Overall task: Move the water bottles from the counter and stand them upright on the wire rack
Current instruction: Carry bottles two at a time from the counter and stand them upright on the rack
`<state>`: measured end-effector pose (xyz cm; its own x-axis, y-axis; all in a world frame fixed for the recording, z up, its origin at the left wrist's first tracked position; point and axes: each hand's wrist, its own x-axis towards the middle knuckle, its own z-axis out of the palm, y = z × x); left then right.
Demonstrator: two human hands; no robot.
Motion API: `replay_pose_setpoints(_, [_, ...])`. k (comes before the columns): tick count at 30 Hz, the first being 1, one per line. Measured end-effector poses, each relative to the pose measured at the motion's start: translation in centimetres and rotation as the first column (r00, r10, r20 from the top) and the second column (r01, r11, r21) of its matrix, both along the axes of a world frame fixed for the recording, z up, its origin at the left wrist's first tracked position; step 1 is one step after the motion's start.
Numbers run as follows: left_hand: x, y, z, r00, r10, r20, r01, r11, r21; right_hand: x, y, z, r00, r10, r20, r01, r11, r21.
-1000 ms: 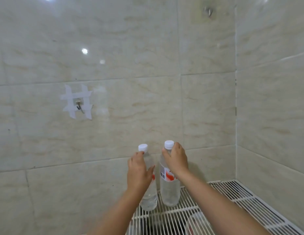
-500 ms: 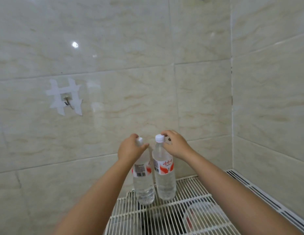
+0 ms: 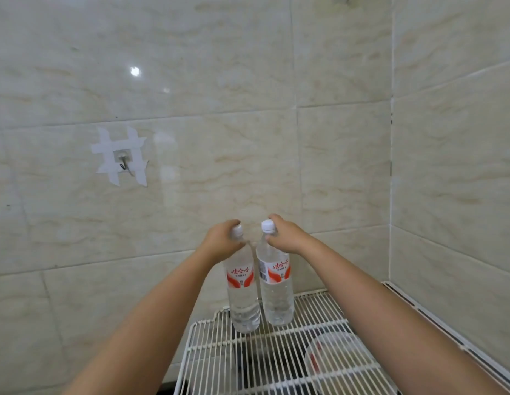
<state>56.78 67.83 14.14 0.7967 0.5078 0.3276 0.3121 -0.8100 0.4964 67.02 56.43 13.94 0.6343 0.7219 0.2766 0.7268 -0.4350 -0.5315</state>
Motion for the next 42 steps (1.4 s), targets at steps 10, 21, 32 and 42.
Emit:
replay_pose_setpoints(10, [1.2,-0.9,-1.6,0.973,0.047,0.225,-0.020,0.993,-0.121,-0.6,1.1,-0.7,0.977,-0.192,0.098,0.185,0.980,0.072])
replay_pose_setpoints(21, [1.0,-0.6,-2.4,0.966,0.067,0.250,-0.033,0.990,-0.136,-1.2,1.8,-1.3,0.971,-0.201,0.127,0.192,0.978,0.078])
replay_pose_setpoints(32, [-1.9,-1.2,-1.9,0.993,0.064,0.097,-0.066,0.998,0.024,-3.5,0.4,-2.5,0.934,-0.268,0.236,0.275,0.962,0.003])
replay_pose_setpoints(42, [-10.1,0.0,-5.5,0.971,0.209,-0.117,-0.126,0.863,0.490,-11.9,-0.4,-4.0,0.876,-0.082,0.475,0.115,0.992,-0.042])
